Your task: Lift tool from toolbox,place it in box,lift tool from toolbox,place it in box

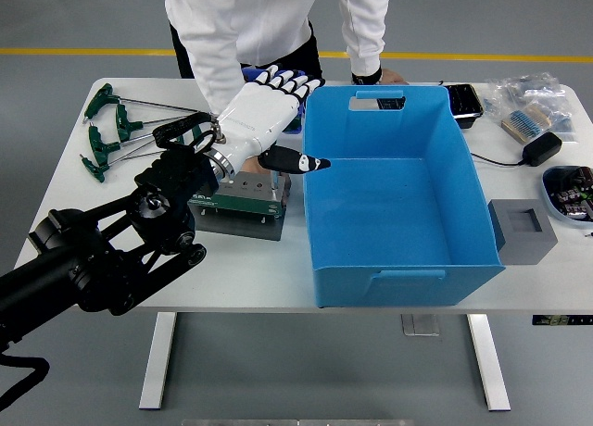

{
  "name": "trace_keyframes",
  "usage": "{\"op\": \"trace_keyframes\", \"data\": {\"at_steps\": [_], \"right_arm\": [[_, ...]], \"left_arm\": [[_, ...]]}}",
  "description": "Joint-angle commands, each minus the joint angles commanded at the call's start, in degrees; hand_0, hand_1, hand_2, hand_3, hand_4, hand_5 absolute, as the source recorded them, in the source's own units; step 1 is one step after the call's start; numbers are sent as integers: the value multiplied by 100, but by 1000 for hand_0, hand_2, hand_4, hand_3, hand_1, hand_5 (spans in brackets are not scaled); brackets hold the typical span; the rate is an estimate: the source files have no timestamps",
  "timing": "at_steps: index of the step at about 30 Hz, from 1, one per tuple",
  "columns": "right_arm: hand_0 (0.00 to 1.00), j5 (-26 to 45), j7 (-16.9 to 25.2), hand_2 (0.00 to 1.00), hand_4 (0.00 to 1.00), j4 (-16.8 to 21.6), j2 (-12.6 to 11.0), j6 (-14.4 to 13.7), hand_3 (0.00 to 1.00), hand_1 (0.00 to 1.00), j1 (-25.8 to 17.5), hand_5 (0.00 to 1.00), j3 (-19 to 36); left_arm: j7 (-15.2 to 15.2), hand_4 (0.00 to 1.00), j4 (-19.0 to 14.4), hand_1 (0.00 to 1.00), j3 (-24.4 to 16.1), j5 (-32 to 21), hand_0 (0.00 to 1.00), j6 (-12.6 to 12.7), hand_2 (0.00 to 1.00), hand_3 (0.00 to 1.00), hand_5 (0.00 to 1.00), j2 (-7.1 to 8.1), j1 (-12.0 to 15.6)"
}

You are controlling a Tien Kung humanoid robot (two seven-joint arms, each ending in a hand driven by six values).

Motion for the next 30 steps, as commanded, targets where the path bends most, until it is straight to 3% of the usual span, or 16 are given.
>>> {"op": "trace_keyframes", "data": {"at_steps": [3, 4, 9, 10, 15, 16, 21, 22, 27, 28, 30], "right_arm": [[653, -44, -16, 714, 809, 4, 2, -1, 560, 650, 4, 747, 21], [653, -48, -17, 714, 809, 5, 2, -1, 560, 650, 6, 747, 22], [653, -55, -21, 714, 809, 9, -4, 0, 560, 650, 19, 747, 20], [654, -54, -21, 714, 810, 9, -5, 1, 560, 649, 21, 749, 19], [654, -30, -9, 714, 810, 11, -13, 1, 560, 649, 25, 749, 8], [654, -28, -8, 713, 810, 11, -14, 0, 560, 648, 26, 749, 8], [654, -4, 4, 713, 810, 19, -17, 3, 560, 648, 23, 749, -12], [654, -8, 3, 713, 810, 19, -18, 3, 560, 648, 22, 750, -10], [654, -38, -10, 713, 810, 19, -19, 5, 560, 648, 23, 750, 4], [655, -48, -13, 713, 811, 19, -20, 5, 561, 648, 24, 750, 7], [655, -63, -21, 713, 811, 19, -21, 6, 561, 648, 26, 750, 17]], "left_arm": [[51, 998, 347, 938, 29, -4, 910, 33, 960, 900, 738, -108, -100], [62, 998, 449, 866, 40, -7, 865, 42, 873, 847, 758, -132, -123], [124, 998, 804, 866, 134, 72, 865, 40, 873, 847, 758, -172, -206], [135, 998, 839, 734, 145, 99, 767, 36, 743, 752, 771, -169, -212], [200, 998, 953, 734, 185, 249, 767, 15, 743, 752, 771, -116, -241], [209, 998, 969, 627, 191, 260, 708, 19, 656, 689, 793, -111, -247], [223, 998, 1194, 627, 227, 226, 708, 152, 656, 689, 793, -142, -291], [207, 998, 1220, 510, 224, 204, 573, 222, 561, 616, 799, -146, -294], [122, 998, 1284, 510, 273, 123, 573, 471, 561, 616, 799, -170, -319], [118, 998, 1302, 395, 295, 113, 484, 485, 464, 552, 806, -175, -327], [104, 998, 1336, 395, 346, 81, 484, 511, 464, 552, 806, -183, -341]]}}
